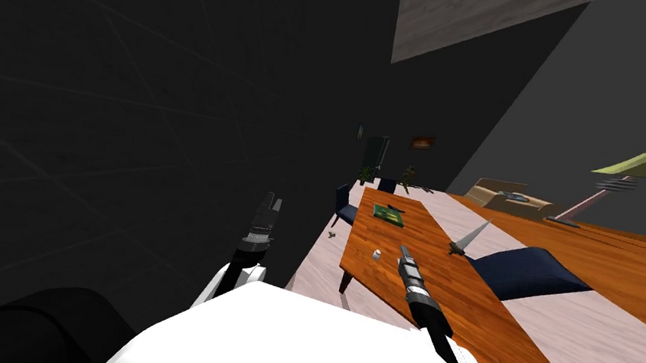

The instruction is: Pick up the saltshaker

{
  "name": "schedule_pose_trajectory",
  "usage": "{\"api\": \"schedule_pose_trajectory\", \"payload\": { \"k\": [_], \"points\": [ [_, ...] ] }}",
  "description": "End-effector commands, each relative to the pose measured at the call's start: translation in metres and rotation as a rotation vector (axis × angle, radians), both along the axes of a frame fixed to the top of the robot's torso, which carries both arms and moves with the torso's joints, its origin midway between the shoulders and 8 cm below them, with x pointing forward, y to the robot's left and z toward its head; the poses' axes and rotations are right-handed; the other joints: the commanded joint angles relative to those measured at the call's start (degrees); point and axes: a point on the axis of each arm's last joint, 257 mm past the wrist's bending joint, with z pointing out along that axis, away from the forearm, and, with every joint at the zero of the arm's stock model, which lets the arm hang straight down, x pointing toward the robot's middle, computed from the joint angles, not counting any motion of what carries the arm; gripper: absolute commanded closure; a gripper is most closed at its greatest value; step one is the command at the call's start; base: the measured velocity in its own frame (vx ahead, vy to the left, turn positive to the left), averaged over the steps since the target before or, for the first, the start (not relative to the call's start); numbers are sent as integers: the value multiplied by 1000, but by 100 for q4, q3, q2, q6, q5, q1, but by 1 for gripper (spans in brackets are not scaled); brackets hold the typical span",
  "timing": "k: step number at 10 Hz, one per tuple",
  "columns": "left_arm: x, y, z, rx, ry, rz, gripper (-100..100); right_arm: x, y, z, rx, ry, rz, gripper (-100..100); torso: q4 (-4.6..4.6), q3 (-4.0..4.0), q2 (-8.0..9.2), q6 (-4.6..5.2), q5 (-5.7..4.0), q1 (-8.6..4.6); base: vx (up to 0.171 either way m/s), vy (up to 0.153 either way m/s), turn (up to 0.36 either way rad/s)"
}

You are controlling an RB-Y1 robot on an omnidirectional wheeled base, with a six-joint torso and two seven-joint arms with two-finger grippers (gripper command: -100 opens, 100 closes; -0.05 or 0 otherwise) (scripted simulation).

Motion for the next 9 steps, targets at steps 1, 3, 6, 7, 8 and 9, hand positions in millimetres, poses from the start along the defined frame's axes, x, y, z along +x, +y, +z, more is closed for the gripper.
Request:
{"api": "schedule_pose_trajectory", "payload": {
  "k": [1,3,6,7,8,9],
  "points": [
    [0,0,0,0,0,0,0,-1,-7,-17,-9,45,-13,-100,0,0,0,0,0,0,-22,-17,152],
    [0,0,0,0,0,0,0,-6,-21,-43,-31,113,-35,-100,0,0,-1,0,0,-2,-22,-18,228],
    [0,0,0,0,0,0,0,-18,-48,-82,-72,228,-81,-100,-1,-2,-3,6,0,-4,-21,-21,232],
    [0,0,0,0,0,0,0,-23,-50,-93,-76,254,-83,-100,0,-1,-3,0,-1,-5,-18,-28,154],
    [0,0,0,0,0,0,0,-29,-63,-107,-93,303,-107,-100,-1,-2,-4,6,-1,-7,-21,-24,280],
    [0,0,0,0,0,0,0,-33,-64,-117,-98,325,-108,-100,0,-1,-3,2,-1,-7,-18,-26,134]
  ]
}}
